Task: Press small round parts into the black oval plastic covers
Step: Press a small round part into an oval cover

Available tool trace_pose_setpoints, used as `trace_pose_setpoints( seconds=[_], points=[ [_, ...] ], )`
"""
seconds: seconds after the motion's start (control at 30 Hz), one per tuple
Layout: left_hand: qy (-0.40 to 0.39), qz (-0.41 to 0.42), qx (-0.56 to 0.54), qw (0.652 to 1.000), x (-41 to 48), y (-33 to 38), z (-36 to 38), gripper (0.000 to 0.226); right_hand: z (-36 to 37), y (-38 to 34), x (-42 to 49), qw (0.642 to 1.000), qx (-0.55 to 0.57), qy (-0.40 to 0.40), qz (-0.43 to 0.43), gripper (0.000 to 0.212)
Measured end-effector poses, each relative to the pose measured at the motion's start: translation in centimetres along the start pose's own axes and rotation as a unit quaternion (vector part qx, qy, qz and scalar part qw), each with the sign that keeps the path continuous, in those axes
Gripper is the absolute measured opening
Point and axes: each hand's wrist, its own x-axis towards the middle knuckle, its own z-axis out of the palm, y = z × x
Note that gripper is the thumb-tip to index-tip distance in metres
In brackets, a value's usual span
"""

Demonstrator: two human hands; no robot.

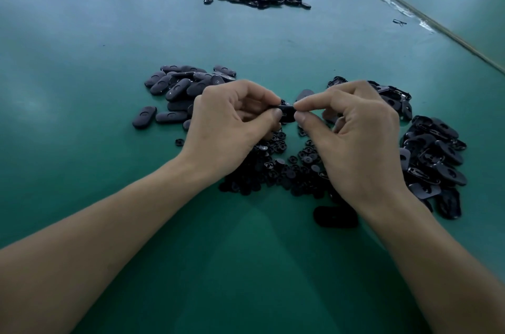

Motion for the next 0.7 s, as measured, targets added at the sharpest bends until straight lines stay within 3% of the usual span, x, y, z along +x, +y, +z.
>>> trace_pose_setpoints(
  seconds=[0.2,0.7],
  points=[
    [-0.014,0.009,-0.016,1.0,-0.09,0.46,0.03,0.019,0.34,-0.42,-0.02,0.996,0.082,-0.001,0.023,0.011],
    [-0.031,0.022,-0.028,0.999,-0.17,0.52,0.18,0.022,0.47,-0.14,-0.06,0.985,0.153,-0.025,0.078,0.013]
  ],
)
